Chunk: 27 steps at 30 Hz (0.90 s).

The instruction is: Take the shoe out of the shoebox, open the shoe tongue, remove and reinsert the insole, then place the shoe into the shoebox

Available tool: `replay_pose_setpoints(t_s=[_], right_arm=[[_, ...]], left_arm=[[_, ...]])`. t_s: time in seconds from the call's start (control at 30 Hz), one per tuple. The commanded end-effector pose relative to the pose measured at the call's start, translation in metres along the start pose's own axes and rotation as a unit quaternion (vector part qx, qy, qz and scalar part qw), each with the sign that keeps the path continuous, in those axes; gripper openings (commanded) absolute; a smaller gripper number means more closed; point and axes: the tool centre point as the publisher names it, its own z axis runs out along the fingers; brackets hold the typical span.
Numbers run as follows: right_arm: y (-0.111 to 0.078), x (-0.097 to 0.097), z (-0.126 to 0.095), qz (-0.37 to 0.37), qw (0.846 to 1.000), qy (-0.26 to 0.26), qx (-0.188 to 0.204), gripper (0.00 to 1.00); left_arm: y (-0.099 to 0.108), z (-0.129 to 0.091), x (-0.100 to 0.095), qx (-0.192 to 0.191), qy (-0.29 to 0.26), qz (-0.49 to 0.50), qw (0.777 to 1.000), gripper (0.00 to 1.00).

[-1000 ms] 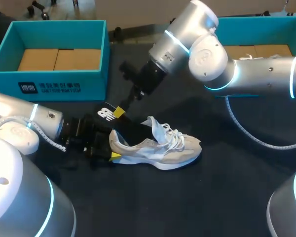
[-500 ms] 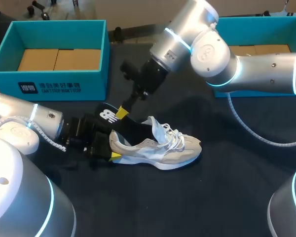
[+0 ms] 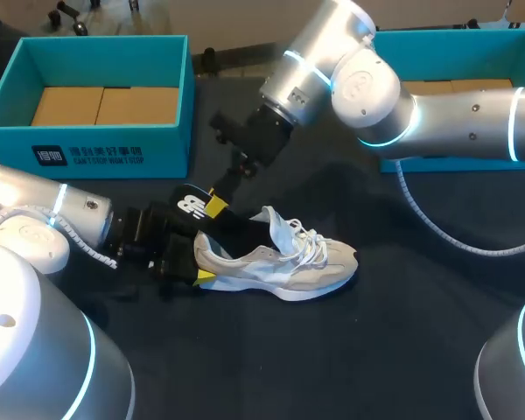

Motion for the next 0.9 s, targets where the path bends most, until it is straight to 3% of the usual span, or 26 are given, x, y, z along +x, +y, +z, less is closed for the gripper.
replay_pose_setpoints(t_s=[0.03, 0.37, 0.53, 0.67, 0.9], right_arm=[[0.001, -0.005, 0.001, 0.010, 1.000, 0.018, 0.011, 0.56], [-0.001, -0.007, 0.011, 0.023, 0.998, 0.047, 0.027, 0.41], [-0.003, -0.008, 0.015, 0.024, 0.998, 0.051, 0.025, 0.00], [-0.001, -0.006, 0.013, 0.020, 0.998, 0.054, 0.024, 0.00], [0.009, 0.008, -0.014, -0.013, 1.000, 0.007, 0.011, 0.00]], left_arm=[[0.000, 0.001, -0.001, -0.001, 0.001, 0.000, 1.000, 0.00], [0.000, 0.001, -0.001, -0.001, 0.001, 0.000, 1.000, 0.00], [0.000, 0.001, -0.001, -0.001, 0.001, 0.000, 1.000, 0.00], [0.000, 0.001, -0.001, -0.001, 0.001, 0.000, 1.000, 0.00], [0.000, 0.001, -0.001, -0.001, 0.001, 0.000, 1.000, 0.00]])
